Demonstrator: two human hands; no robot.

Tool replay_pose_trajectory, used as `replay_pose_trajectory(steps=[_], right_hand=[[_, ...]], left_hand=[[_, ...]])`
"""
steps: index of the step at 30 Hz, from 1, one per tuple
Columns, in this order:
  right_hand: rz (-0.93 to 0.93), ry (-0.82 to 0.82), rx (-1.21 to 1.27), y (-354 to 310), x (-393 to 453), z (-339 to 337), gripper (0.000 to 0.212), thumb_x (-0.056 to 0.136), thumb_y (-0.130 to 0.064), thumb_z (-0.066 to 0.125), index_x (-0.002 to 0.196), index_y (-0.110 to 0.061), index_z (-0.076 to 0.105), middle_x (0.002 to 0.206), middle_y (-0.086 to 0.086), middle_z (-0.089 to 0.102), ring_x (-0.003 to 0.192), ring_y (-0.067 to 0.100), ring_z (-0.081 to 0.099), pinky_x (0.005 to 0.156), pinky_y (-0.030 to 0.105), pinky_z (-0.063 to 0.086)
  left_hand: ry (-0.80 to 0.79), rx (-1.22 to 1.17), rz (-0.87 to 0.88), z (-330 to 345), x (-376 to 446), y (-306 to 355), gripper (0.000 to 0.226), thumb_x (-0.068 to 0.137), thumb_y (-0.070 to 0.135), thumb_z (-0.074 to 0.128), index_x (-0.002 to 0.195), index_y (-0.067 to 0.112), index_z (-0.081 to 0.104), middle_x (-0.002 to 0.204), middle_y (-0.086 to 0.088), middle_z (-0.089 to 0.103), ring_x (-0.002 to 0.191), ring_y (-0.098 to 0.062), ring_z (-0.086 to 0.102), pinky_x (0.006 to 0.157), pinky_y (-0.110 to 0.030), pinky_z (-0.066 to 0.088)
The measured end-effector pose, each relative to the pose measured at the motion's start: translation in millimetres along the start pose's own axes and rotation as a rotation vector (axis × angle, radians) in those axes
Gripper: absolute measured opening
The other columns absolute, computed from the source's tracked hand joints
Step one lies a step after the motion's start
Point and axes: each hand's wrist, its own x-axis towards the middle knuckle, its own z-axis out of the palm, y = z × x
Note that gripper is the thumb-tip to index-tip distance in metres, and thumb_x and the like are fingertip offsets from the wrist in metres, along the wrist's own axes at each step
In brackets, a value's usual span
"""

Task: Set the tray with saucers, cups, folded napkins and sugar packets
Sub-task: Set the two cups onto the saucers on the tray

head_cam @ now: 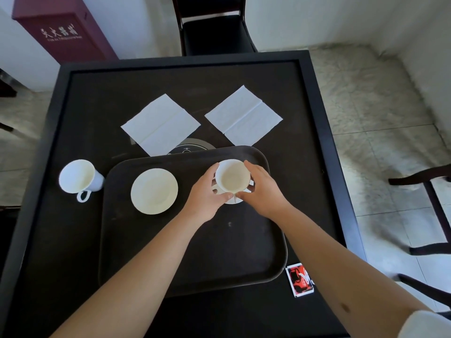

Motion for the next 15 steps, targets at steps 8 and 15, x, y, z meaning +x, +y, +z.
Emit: replay_pose_trajectory(steps=[8,15], right_hand=[[-0.053,-0.002,-0.349,-8,-42,-6,0.107,0.079,-0.039,0.078,0.153,-0.031,0.001,0.164,-0.002,0.006,0.148,0.024,0.014,0.111,0.045,0.031],[-0.023,-0.05,-0.734,-14,-103,1,0.11,0.073,-0.079,0.055,0.15,-0.035,-0.012,0.162,0.0,-0.02,0.147,0.029,-0.018,0.115,0.053,0.005]], left_hand=[[0.07,0.454,0.172,-8,-31,-14,0.093,0.089,0.032,0.07,0.156,0.021,0.007,0.164,-0.006,0.013,0.149,-0.024,0.015,0.114,-0.036,0.023],[0.109,0.911,0.293,-21,-92,-31,0.079,0.088,0.065,0.046,0.153,0.034,0.015,0.164,-0.008,0.013,0.15,-0.034,0.011,0.115,-0.047,0.015]])
